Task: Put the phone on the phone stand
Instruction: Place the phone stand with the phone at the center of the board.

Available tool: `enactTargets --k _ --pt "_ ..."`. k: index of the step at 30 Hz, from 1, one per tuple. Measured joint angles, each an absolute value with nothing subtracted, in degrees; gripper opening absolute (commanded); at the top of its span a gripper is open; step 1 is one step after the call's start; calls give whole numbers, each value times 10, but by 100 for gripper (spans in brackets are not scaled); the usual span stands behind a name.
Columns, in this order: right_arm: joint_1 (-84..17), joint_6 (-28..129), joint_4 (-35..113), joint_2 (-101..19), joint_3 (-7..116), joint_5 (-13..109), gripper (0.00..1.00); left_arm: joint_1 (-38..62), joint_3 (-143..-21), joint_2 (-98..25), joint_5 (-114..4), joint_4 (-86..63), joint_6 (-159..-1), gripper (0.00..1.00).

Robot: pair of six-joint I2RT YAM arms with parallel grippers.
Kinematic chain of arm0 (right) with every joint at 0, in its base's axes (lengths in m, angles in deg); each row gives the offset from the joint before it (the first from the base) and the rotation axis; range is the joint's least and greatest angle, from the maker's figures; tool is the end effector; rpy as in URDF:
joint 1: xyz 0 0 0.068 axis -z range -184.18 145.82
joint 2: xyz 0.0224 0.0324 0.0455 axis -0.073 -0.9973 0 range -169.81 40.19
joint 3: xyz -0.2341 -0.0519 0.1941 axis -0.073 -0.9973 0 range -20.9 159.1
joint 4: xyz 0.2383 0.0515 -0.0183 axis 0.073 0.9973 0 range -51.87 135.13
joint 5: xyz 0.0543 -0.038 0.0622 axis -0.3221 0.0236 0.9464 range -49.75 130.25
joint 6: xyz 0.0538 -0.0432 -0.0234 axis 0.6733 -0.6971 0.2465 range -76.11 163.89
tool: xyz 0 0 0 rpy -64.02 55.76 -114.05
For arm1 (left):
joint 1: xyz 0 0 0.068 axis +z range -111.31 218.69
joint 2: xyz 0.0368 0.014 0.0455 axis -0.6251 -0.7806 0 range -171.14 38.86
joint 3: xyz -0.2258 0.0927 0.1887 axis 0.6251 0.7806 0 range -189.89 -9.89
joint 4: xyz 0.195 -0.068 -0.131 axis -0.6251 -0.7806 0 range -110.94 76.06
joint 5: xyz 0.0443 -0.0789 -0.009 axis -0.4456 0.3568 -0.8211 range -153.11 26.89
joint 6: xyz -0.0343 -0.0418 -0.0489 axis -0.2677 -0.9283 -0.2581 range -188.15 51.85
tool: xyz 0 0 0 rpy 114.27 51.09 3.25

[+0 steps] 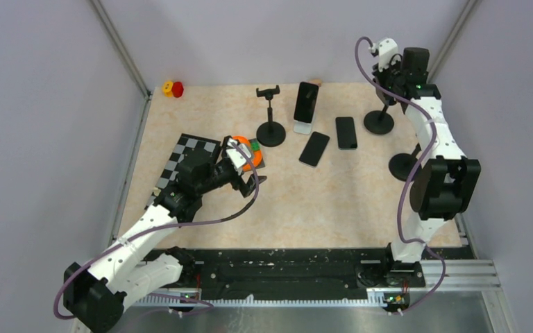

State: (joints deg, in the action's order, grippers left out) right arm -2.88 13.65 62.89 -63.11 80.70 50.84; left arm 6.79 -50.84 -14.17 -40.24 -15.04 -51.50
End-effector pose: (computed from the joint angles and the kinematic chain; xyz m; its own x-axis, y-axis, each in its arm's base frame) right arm 0.4374 0.0011 0.3999 -0.3132 -0.4881 -0.8147 -0.3472 0.8573 -0.3801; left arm 0.1573 -0.1256 0.3354 0.0461 0.2823 -0.9582 0.8298 0.5233 0.1940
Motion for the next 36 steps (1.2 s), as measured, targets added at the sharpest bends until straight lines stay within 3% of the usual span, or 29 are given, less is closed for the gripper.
enactTargets --k 12,36 --pt "-28 188 449 -555 605 516 0 68 -508 -142 -401 -143 -515 99" --pt "75 437 459 -603 667 689 0 68 -505 -142 -391 -143 -515 99"
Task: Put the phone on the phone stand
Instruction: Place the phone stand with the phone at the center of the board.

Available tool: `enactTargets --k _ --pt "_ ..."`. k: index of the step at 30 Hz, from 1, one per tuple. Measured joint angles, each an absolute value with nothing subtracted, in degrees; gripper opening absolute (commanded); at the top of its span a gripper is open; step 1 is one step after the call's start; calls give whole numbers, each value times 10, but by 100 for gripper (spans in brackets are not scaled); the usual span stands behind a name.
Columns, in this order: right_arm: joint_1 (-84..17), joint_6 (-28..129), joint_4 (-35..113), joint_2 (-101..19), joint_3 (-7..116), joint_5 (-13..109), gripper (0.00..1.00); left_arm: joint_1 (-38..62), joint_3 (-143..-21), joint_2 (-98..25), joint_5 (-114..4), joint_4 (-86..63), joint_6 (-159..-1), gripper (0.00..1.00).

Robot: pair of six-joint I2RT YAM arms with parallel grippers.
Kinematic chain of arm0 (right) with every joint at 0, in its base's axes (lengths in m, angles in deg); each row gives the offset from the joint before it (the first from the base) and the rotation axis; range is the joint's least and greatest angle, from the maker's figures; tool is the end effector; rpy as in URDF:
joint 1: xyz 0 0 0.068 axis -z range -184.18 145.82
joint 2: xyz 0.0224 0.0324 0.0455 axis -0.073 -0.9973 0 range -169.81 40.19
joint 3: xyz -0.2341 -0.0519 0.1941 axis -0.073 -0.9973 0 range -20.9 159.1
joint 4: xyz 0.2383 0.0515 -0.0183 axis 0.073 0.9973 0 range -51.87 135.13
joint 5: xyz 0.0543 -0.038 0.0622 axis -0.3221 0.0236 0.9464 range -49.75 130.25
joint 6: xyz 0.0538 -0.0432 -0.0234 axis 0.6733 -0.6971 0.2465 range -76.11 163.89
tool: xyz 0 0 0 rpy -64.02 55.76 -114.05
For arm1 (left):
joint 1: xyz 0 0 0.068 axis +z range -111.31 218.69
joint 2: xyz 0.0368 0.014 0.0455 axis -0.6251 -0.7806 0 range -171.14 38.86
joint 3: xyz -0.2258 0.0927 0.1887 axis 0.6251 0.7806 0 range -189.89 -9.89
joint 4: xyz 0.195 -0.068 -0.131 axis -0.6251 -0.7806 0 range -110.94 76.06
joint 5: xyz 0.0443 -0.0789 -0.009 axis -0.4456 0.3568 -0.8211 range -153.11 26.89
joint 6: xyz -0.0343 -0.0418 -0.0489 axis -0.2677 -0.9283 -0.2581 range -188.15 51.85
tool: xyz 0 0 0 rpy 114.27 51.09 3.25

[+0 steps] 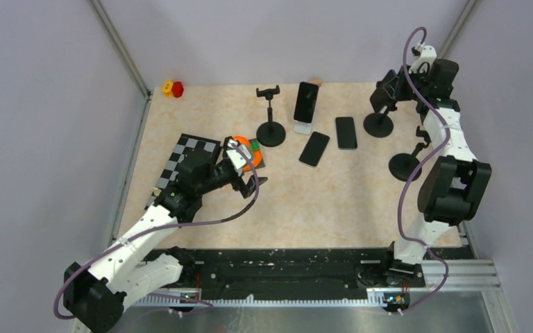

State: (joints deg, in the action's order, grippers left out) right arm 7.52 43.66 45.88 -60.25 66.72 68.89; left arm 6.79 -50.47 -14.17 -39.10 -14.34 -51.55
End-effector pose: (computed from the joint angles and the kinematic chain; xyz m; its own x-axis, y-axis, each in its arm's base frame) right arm 0.4250 -0.0585 0.3727 -0.3430 0.0674 -0.9369 -0.2629 0.9507 0.1646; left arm 0.1565 -0.1264 0.3347 0.0531 0.2743 -0.9602 0.8393 0.5087 0.1918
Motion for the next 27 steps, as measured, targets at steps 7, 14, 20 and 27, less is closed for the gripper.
enactTargets --k 7,14,20,27 --pt "81 457 480 -620 694 715 0 68 -505 -142 -385 -143 -515 99" --pt "82 429 527 -629 727 713 13 68 -505 -142 -382 -143 -515 99" --pt "81 392 562 -629 742 704 22 68 -505 -142 -374 -143 -516 99" --pt "68 364 580 -629 769 698 32 68 -505 -142 -372 -144 -517 99"
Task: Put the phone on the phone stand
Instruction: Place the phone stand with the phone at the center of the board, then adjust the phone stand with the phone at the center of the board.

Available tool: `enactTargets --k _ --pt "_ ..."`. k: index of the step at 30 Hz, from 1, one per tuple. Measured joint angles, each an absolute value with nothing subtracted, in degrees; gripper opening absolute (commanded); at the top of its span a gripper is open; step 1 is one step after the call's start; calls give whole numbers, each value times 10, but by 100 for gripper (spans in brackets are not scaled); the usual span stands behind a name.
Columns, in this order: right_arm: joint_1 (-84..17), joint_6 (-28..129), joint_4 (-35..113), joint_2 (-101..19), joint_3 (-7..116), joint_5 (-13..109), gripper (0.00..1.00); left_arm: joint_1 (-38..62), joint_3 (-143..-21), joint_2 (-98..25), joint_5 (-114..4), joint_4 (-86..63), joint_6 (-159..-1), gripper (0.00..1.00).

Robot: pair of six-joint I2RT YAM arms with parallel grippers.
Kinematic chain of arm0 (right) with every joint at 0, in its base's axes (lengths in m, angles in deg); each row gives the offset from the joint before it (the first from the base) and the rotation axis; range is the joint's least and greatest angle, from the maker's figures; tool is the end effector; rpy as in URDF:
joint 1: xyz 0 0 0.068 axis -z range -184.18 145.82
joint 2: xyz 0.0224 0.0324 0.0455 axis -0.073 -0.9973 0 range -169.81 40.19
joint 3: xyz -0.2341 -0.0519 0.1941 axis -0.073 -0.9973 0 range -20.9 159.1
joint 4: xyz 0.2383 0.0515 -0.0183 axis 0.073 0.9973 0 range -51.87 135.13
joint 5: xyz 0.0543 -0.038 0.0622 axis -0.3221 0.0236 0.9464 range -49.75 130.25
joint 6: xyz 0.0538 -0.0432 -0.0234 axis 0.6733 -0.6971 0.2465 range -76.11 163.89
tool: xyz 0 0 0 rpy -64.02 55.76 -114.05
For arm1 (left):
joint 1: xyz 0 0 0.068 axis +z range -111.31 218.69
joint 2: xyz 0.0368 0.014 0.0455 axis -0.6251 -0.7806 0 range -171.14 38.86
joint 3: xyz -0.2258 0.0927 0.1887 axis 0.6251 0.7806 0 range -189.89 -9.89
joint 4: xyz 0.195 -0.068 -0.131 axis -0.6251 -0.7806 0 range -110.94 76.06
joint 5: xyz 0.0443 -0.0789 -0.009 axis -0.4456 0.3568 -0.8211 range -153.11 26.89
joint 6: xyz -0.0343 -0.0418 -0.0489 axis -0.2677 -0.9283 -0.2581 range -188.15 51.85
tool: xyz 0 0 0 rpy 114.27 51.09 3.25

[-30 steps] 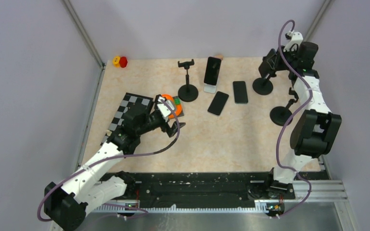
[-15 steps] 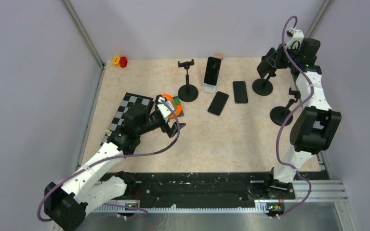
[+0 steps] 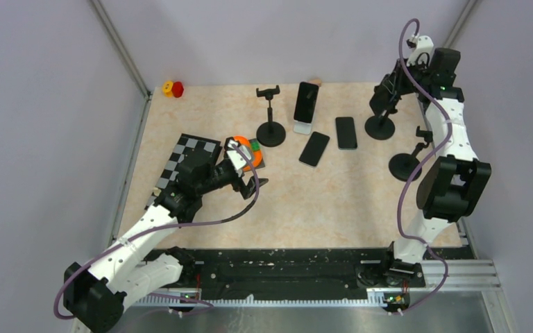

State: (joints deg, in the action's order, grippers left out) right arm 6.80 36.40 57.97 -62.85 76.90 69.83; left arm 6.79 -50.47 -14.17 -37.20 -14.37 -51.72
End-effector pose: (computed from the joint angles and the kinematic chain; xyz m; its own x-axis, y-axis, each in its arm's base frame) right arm 0.4317 -0.0535 0.3918 -0.3769 -0.0424 -0.9253 -0.3252 0.9414 0.0894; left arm 0.1549 -0.1275 0.3348 0.0552 0.2653 -0.9626 0.8563 0.4832 0.1823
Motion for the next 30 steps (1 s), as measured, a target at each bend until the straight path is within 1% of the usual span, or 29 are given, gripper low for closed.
enactTargets --k 5,11,13,15,20,24,30 --pt "64 355 582 -629 786 692 44 68 -505 -142 -372 -144 -517 99" --pt "64 349 589 -629 789 683 55 68 -505 -142 -372 -144 -517 99" --pt "64 347 591 -629 789 683 58 68 -505 -142 -372 -144 -517 99" --pt "64 345 591 -628 789 683 58 68 -505 -142 -372 -144 -517 99" --pt "64 342 591 -620 769 683 53 68 -505 -142 -372 -144 -517 99" --pt "64 333 592 -616 744 684 42 68 -505 -142 -372 -144 -517 99" --pt "64 297 616 -615 736 688 28 68 -504 -142 -372 -144 -517 99"
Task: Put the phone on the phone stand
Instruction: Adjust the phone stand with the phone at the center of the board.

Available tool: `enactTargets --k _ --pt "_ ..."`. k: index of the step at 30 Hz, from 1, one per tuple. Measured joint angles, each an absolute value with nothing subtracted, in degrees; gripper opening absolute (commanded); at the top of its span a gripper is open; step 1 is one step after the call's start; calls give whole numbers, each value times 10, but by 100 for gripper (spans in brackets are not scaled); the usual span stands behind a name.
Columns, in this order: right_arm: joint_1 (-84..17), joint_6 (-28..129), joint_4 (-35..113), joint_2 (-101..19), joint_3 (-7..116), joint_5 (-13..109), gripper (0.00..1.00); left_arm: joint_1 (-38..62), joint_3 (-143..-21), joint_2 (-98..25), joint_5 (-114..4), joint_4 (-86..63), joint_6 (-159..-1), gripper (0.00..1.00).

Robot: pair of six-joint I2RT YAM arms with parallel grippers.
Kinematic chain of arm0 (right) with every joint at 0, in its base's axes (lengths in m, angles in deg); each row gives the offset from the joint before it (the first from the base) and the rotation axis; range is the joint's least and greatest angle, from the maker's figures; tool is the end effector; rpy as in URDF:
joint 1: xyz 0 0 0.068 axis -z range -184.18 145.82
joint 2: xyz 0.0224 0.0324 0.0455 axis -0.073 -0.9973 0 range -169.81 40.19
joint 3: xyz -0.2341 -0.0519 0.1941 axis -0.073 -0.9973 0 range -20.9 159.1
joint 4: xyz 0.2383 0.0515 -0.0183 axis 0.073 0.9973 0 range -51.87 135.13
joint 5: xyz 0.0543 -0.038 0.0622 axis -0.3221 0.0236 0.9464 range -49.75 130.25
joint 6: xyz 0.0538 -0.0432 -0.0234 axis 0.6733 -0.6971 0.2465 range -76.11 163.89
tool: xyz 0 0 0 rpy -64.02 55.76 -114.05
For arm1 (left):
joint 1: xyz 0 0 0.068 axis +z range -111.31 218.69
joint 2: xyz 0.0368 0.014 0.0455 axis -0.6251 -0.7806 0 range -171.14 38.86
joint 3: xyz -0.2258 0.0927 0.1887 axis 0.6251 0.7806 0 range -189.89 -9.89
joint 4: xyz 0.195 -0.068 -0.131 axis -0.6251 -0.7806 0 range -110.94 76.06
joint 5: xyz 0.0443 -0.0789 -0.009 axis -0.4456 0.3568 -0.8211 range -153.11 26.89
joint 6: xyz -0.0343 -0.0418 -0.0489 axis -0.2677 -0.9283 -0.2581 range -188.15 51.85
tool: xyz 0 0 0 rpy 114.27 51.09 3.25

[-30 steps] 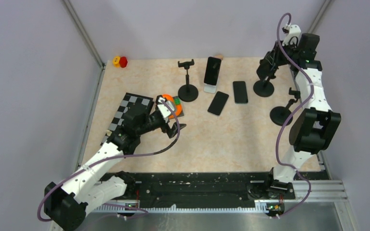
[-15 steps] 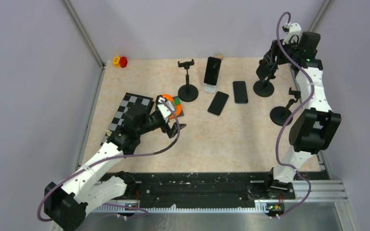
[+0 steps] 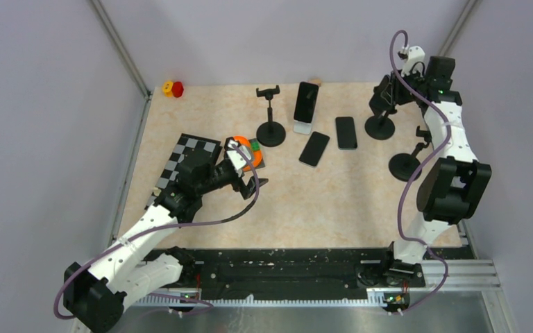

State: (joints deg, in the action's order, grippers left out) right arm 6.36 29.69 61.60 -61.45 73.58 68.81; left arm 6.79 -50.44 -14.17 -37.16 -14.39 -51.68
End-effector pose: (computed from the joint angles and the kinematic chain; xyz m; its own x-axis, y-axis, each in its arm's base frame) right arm 0.4208 -0.0490 0.3745 -0.4258 -0.1399 -0.8939 -0.3592 0.9329 0.0250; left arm 0.1548 -0.1275 0.3346 0.0552 0.2659 -0.9624 0.8568 0.4824 0.1824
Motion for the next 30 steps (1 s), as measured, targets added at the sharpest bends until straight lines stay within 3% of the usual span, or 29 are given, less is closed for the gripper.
enactTargets --k 6,18,30 --pt "63 224 692 -621 779 699 18 68 -503 -142 -371 -144 -517 99" --pt "64 78 838 -716 957 722 9 68 -503 -142 -370 -144 -515 99" --pt "72 5 902 -761 1042 726 19 68 -503 -142 -369 -144 -515 99"
